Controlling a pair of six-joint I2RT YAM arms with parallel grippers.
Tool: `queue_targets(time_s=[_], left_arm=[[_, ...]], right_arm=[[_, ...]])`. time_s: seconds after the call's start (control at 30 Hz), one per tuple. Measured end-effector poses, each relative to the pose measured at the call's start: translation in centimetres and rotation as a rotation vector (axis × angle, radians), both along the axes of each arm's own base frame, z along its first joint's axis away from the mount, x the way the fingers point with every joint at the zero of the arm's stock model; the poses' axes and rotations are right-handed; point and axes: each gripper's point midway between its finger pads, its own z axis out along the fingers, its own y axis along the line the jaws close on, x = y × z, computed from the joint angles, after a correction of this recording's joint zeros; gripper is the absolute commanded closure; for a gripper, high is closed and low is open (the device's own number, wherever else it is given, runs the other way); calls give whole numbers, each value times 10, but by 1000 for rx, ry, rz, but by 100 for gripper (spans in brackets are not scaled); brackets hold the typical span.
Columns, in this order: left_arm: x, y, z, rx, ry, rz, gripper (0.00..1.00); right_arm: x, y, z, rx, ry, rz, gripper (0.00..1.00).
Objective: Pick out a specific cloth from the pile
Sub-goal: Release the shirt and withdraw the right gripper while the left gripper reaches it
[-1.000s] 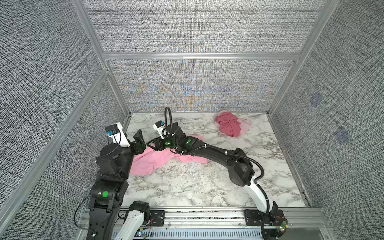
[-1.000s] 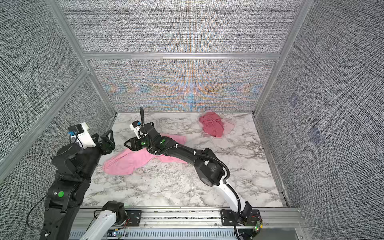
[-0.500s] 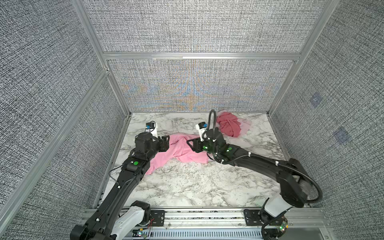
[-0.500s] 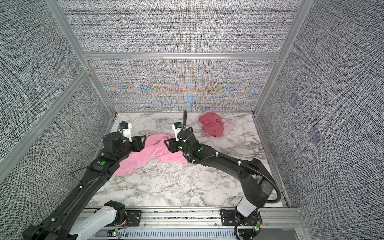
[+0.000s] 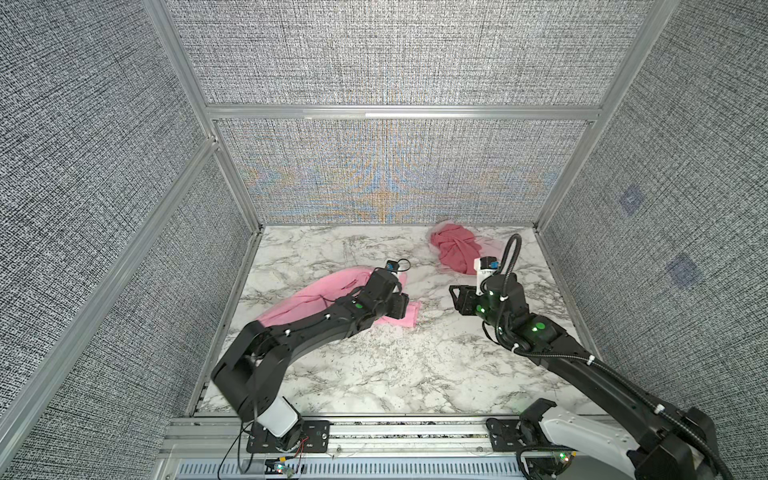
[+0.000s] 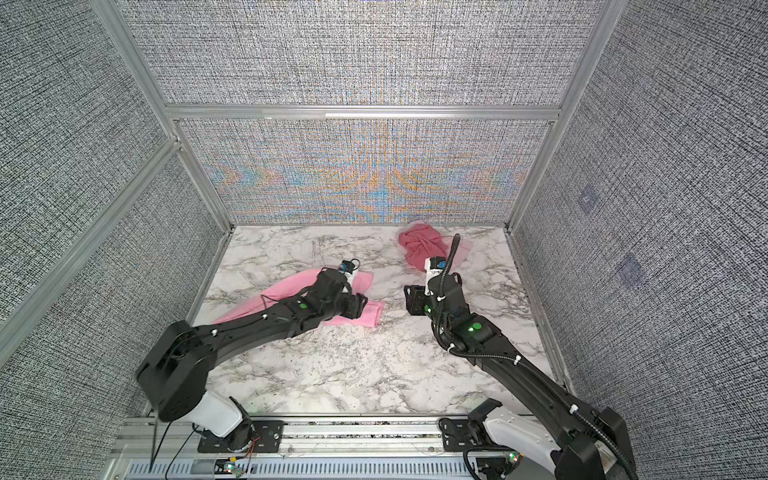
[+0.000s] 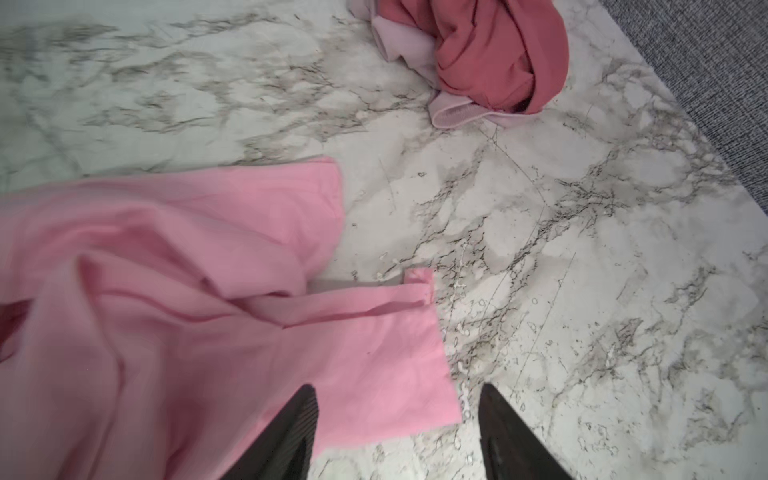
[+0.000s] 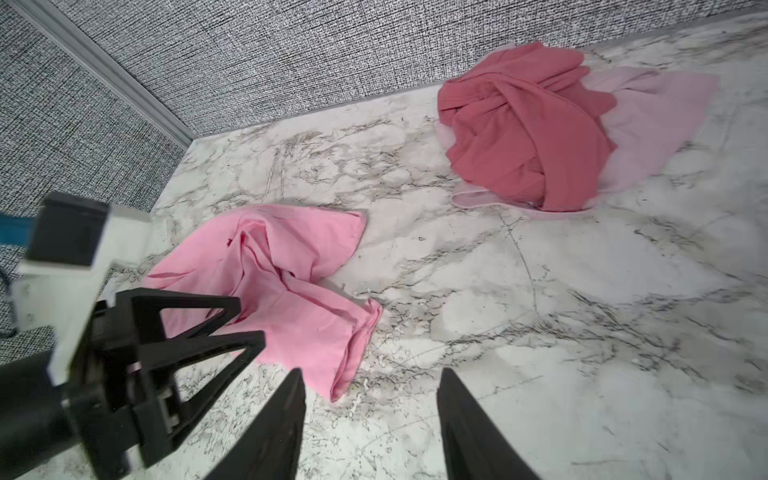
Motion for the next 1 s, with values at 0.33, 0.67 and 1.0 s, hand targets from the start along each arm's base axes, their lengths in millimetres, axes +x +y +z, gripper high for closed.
queue_targets(time_s=[0.33, 0.67, 1.0], left_arm=[[9, -32, -52, 131, 78, -19, 39], [2, -38, -79, 212, 115, -28, 45], [16, -36, -101, 287, 116, 46, 61]], right_arm=[[-4, -18, -14, -17, 27, -30, 47], [-1, -26, -17, -17, 29, -38, 46], [2, -28, -26, -8, 49, -37, 46]])
